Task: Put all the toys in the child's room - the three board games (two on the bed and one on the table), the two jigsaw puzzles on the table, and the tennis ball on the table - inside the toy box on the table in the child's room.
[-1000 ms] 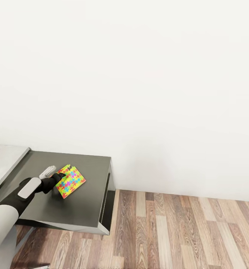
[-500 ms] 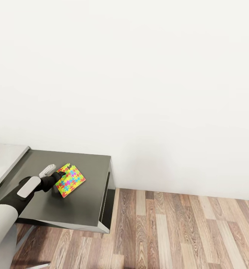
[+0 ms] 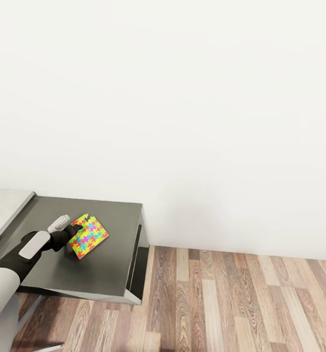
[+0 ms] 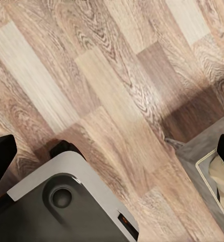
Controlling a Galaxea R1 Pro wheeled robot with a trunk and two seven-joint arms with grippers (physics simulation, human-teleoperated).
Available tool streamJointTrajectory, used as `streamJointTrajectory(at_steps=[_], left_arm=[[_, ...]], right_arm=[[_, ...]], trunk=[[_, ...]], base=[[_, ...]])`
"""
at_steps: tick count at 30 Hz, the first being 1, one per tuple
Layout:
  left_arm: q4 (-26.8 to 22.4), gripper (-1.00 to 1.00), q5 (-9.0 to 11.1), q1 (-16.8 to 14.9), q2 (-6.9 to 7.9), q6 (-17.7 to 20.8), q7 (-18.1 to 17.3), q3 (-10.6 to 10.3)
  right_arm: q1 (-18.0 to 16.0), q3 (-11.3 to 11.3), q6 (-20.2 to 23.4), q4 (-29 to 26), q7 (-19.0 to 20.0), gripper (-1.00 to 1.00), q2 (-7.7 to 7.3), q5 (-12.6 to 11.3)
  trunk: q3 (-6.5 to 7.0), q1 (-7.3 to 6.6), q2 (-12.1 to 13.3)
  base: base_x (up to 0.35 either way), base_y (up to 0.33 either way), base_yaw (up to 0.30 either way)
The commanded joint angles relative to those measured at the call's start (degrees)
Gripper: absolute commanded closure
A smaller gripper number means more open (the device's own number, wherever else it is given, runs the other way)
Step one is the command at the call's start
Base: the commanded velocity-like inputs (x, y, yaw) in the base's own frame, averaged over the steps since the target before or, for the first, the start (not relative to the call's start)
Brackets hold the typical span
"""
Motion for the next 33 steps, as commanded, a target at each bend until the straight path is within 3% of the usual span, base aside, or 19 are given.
streamJointTrajectory(at_steps=[1, 33], left_arm=[[2.01, -1.00, 1.53, 0.05, -3.58, -0.05, 0.51, -0.48], [2.01, -1.00, 1.53, 0.05, -3.58, 0.13, 0.42, -0.55]], right_arm=[[0.03, 0.06, 0.29, -0.17, -0.31, -1.00, -0.02, -0.47], [0.03, 0.06, 0.29, -0.15, -0.31, -1.00, -0.02, -0.44]], trunk=[[-0.09, 0.05, -0.07], [0.15, 0.05, -0.07]], base=[[0.000, -0.076, -0.154], [0.000, -0.051, -0.049]])
